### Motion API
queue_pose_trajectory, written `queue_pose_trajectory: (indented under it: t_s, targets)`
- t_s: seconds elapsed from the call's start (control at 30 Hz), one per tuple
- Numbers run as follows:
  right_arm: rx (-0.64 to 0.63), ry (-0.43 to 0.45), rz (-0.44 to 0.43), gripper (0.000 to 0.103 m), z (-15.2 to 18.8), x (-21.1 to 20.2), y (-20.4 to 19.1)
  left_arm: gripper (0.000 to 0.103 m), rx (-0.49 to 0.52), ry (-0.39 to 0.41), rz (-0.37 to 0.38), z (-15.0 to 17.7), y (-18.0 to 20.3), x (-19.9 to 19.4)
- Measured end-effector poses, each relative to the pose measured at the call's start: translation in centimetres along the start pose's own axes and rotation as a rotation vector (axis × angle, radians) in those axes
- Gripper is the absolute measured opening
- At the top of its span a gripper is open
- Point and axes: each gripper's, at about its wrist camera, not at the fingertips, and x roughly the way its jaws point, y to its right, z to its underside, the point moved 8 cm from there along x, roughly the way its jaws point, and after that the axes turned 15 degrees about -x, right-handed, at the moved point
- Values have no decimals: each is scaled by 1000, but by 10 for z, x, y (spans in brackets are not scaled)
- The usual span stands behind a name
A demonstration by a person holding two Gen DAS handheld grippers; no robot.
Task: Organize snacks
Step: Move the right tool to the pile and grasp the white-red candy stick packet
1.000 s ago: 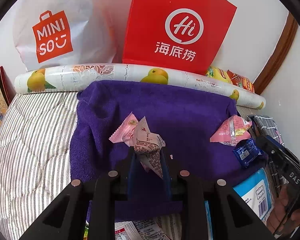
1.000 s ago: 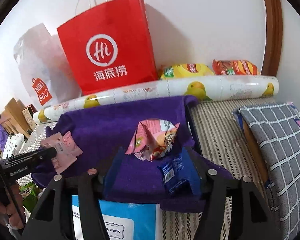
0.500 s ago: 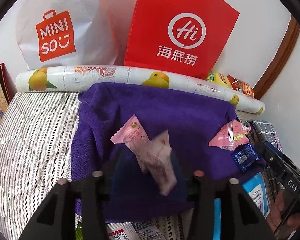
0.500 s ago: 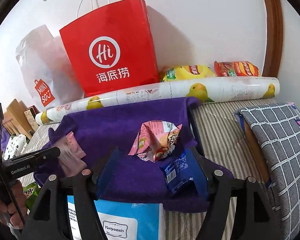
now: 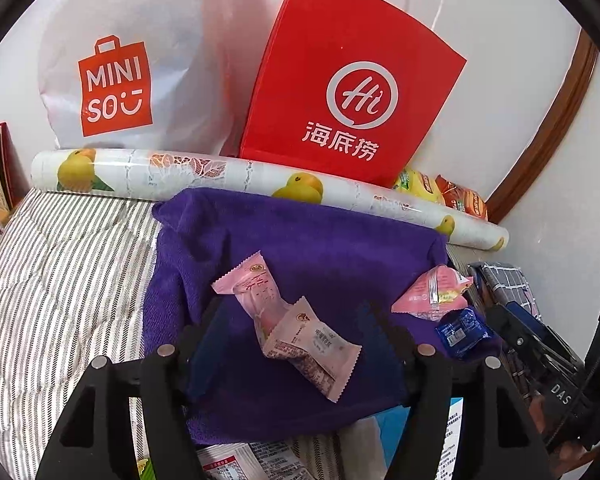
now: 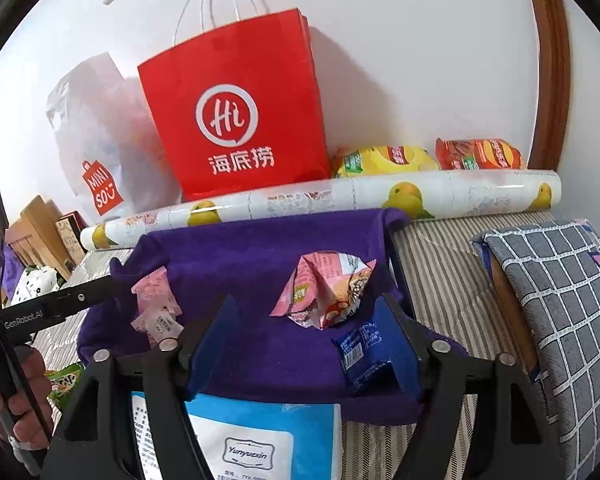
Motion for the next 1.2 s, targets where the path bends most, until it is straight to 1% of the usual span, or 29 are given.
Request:
queue_pose_trajectory:
  t_s: [0.13,0.23,0.5,0.63,0.73,0.87,0.97,1.07,1.17,1.2]
  targets:
    - [22,15,-45,75,-2,-4,-4,66,10,-6,17,2,3,-2]
    - [29,-16,-51,75,0,-7,-6,66,15,-3,17,2,5,-4]
    - [-24,36,12,75,10,-53,-12,66,18,17,33,0,10,-16]
    - [-6,39,8,75,22,-70,-13,66,35,28,33,2,15,-19]
    - [-15,24,43,75,35,-83,-12,66,46,19,37,5,19,-21]
    - [-18,4,66,75,52,-99,-11,66,62,39,47,6,24,-30]
    - [6,-24,55,75,70,-110,-8,66,87,55,35,8,28,-33]
    - [30,-56,30,75,90,-111,-9,66,106,55,28,11,31,-32]
    - [79,-107,-31,75,111,-107,-16,66,110,43,20,14,32,-28]
    - [97,-125,-70,75,119,-105,-21,66,111,40,19,14,32,-27]
